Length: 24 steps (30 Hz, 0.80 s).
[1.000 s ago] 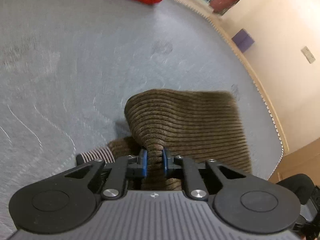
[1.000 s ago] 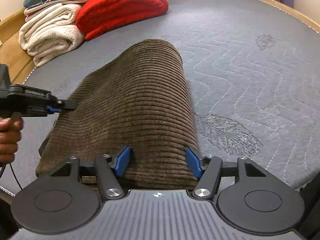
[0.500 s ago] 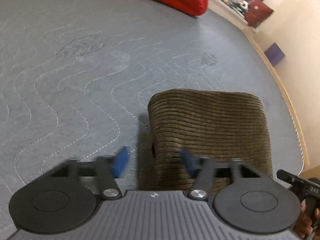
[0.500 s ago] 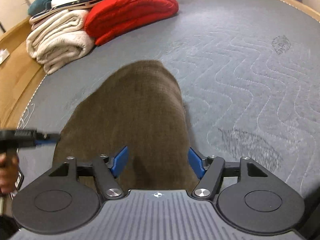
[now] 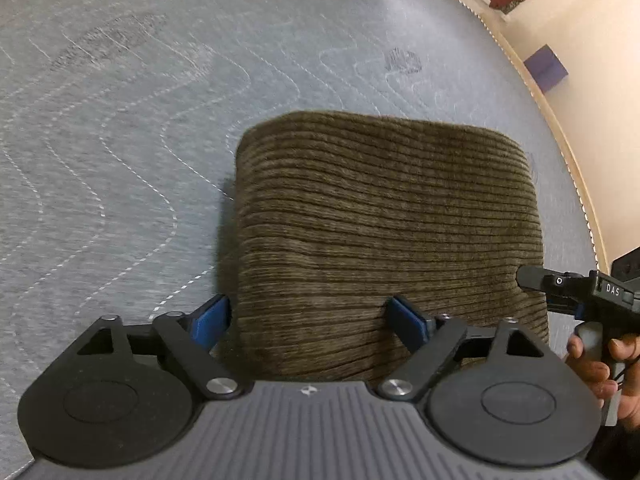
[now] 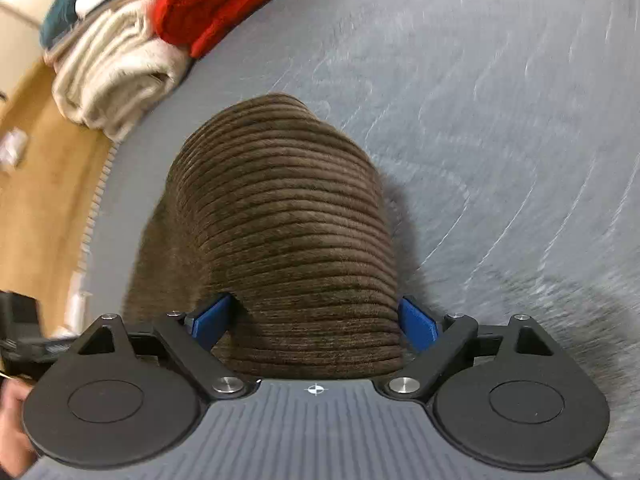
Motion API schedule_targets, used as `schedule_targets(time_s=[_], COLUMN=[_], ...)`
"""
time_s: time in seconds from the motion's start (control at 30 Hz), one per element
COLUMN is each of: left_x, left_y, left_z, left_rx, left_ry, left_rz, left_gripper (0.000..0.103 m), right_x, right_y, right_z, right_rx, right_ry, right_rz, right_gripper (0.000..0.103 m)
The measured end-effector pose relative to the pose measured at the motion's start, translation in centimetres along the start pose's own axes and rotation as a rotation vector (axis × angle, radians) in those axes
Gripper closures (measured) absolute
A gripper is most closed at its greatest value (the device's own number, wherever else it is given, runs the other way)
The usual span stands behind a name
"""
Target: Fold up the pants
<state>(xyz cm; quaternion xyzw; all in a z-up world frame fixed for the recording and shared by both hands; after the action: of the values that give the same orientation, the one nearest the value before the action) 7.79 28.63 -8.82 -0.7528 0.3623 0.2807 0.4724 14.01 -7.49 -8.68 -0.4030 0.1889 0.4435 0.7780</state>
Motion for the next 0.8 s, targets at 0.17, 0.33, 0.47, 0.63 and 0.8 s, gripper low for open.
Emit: schedule_targets(time_s=[0.17,0.33,0.47,0.63,0.8], left_x=[2.4,4.9,5.4,4.5,4.1], left_y=[0.6,0.6,0.0,-2.2,-6.0], left_z=[-0.5,-1.0,-2.1,-5.5,-10.5], left_rx=[-0.017,-0.058,-0.062,0.039,0.087], left_ry=[0.04,0.052,0.021,0.044,0.171], left_rz=[0.041,0.059,0.052,-0.014,-0.175], left_gripper=[0.009,0.008,0.013,0.046,0.052], right_x=[1.4,2.4,1.6,-0.8,-5.6], right_y=[0.6,0.7,0.6,-0.8,-5.9], right_z=[-1.2,-2.8,-2.8,-2.3,-2.2], right_rx=[0.054,0.089,0.045,0.012,-0.066], right_ry=[-0.073,-0.123,-0.142,-0.18,-0.206], right_rz=[0.023,0.04,-0.002,-0.076,-0.27], right_gripper=[0.006,0.017,0.039,0.055,0.055])
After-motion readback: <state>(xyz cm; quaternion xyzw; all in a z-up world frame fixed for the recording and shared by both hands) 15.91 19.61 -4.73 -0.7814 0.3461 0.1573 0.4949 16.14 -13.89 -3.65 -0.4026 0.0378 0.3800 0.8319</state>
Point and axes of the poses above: each gripper's, at about its wrist camera, not at the fingertips, and x roughly the way its jaws point, z to its left, y to its underside, the point moved 3 cm from there along x, roughly the way its jaws point, and after that the axes turned 13 degrees about -z, right-handed, at the moved point
